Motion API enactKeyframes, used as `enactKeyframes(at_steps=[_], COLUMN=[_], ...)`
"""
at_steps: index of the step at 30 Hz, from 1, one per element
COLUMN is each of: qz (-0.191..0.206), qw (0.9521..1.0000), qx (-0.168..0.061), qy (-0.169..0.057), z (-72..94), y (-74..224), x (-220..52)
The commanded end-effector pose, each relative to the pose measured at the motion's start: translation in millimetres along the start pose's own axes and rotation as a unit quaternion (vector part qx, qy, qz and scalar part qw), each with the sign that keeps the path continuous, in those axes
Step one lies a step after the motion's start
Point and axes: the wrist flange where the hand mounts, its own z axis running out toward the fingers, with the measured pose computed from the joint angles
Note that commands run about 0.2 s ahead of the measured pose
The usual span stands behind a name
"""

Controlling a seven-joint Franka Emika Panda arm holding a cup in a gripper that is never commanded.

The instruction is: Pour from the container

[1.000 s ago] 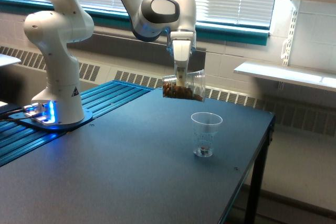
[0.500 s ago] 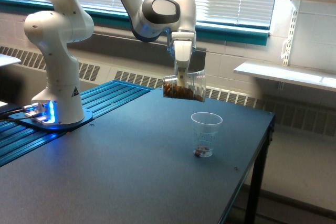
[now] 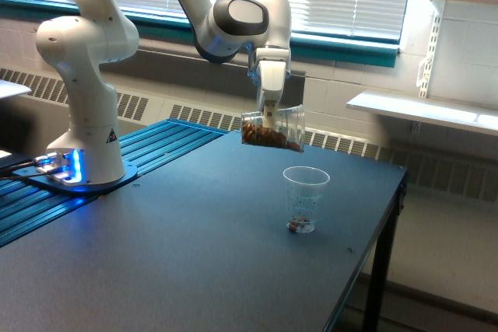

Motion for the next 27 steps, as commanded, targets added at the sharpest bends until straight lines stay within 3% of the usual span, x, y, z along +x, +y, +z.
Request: enactKeyframes(at_steps=[1,27], qz=[-0.01,-0.032], qw=[0.9999,0.9992], qx=[-0.006,-0.024], qy=[0.002,-0.009], z=[-5.7,-8.9], y=[-2.1,-8.2], x=[4.9,5.0])
